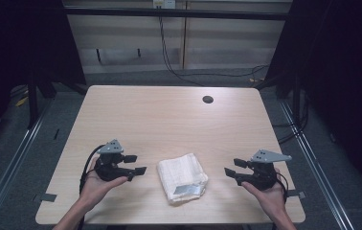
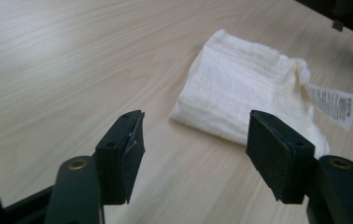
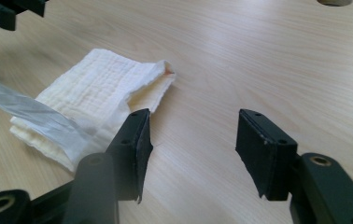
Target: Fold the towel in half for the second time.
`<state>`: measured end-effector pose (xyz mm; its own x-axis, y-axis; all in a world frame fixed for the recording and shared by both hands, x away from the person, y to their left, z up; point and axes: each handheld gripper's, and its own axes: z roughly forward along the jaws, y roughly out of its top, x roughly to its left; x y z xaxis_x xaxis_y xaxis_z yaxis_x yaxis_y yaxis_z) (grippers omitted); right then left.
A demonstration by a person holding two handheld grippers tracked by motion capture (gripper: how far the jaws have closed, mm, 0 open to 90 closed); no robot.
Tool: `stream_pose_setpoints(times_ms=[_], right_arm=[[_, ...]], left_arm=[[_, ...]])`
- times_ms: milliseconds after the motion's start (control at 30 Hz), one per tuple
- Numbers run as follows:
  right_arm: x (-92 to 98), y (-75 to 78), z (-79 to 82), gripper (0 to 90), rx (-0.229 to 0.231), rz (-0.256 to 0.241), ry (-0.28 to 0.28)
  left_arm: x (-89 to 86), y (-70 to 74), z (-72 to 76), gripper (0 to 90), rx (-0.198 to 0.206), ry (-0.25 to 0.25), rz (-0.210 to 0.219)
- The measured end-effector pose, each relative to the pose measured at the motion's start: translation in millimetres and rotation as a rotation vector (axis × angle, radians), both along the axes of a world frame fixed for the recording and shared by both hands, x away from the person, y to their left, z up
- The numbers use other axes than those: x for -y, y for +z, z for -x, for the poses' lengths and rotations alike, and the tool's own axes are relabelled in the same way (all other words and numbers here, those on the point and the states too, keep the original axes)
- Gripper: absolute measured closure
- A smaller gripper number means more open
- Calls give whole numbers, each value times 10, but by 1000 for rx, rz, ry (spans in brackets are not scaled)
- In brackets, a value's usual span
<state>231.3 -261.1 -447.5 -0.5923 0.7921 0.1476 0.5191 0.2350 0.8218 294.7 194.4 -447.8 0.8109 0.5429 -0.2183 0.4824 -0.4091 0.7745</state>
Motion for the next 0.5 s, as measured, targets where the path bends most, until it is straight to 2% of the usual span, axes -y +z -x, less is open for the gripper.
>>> stream_pose_setpoints(times_ms=[100, 200, 300, 333, 433, 500], right_arm=[[58, -8, 27, 435, 6, -5, -18], [96, -40, 46, 424, 1, -7, -29], [124, -92, 68, 414, -2, -1, -42], [132, -108, 75, 405, -4, -6, -49], [156, -142, 82, 385, 6, -2, -67], [178, -171, 77, 366, 6, -2, -83]], left_arm=[[-79, -7, 96, 350, 8, 10, -7], [-195, -40, 187, 341, 2, 23, 7], [-375, -101, 263, 340, -33, 55, 54], [-449, -120, 296, 340, -31, 83, 64], [-524, -158, 296, 349, -13, 131, 56], [-512, -174, 262, 344, -17, 131, 56]])
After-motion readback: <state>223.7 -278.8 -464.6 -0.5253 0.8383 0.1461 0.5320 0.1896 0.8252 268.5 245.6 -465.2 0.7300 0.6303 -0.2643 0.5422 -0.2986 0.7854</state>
